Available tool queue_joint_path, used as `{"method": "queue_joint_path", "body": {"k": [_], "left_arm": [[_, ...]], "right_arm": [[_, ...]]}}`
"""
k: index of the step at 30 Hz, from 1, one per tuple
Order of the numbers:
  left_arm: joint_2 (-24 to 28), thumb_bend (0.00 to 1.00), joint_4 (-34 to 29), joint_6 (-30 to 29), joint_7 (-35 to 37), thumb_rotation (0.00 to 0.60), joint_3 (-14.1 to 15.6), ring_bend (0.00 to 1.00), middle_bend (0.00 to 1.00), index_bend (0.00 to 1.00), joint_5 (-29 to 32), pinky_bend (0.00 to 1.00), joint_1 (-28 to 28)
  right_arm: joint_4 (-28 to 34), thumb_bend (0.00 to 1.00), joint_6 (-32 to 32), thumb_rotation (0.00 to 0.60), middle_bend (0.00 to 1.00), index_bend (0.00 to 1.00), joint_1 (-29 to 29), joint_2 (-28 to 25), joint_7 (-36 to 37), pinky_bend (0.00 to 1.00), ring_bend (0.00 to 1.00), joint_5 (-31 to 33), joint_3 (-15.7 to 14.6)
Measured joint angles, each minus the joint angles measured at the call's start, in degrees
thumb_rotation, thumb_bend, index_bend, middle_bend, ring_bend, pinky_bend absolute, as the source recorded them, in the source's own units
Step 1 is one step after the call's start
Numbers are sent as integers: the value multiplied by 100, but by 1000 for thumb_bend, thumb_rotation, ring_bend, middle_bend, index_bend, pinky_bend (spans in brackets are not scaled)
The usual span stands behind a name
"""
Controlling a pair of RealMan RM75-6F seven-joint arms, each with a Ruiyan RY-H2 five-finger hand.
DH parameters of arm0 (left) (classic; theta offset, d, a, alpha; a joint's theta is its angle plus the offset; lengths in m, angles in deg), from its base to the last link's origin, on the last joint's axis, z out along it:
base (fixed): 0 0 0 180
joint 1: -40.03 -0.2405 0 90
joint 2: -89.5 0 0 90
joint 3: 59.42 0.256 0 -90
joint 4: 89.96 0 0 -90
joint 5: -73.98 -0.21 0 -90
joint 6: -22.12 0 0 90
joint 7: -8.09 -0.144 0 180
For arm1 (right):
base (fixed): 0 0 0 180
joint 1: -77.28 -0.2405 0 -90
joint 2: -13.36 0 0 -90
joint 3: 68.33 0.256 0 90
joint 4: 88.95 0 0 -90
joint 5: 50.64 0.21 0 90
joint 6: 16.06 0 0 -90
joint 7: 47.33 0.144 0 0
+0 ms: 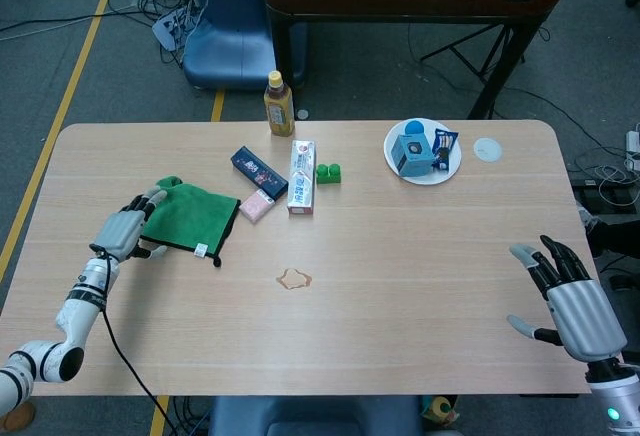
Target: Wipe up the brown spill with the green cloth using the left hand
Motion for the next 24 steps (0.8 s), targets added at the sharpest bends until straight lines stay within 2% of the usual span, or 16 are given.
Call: {"method": "queue_joint_path", "body": {"k": [9,14,20,24], "left_arm": [[-559,221,1085,834,-479,600,-25,0,0,7,484,123,583],[-877,221,1603,1101,-765,600,-23,0,0,87,712,123,809],[-1039,221,1704,1185,-782,600,57,28,9,172,688,123,888],[-1070,221,1692,1150,-701,600,121,130,108,257,575,135,881]], "right_arm": [[11,177,8,600,196,61,48,-34,-24,91,42,98,0],[-19,177,49,600,196,61,55,-35,-5,91,42,158,0],[-68,176,95,600,196,61,42,-7,41,91,42,173,3],[-90,176,101,600,196,61,45,-5,68,91,42,180,2]]}}
